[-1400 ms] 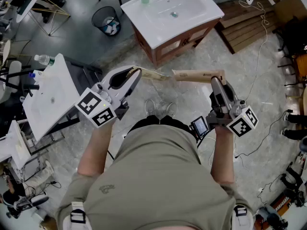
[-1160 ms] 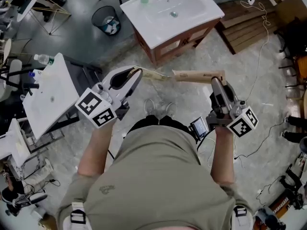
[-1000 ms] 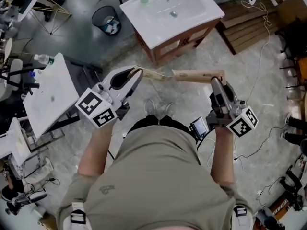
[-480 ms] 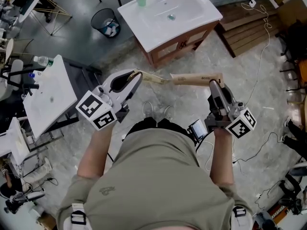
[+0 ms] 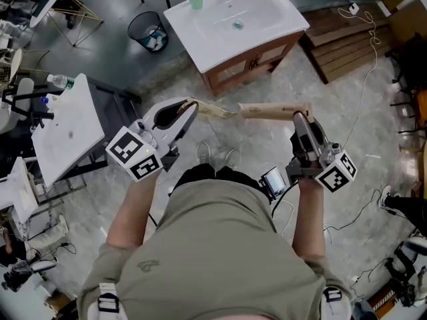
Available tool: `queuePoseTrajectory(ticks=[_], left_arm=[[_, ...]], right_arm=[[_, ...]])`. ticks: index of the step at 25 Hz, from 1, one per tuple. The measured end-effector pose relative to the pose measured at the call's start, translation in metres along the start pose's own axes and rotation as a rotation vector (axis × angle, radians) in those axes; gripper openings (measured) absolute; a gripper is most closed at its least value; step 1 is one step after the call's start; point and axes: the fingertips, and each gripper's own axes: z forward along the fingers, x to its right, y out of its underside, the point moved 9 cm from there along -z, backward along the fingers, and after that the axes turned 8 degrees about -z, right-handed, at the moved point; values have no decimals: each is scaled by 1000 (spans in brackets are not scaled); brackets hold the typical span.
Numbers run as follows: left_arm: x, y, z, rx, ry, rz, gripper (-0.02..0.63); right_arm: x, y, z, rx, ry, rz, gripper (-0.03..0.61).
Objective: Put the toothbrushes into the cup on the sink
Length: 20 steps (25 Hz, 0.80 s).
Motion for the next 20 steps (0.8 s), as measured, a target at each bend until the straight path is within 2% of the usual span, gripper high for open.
queuePoseTrajectory(ticks=[14,20], left_arm=[[15,3,13,5,-38,22,41],[13,3,19,11,-39,17,41]], right_arm=[[20,-6,-13,7,-16,20,48],[24,-10,-12,-6,-7,-3,48]])
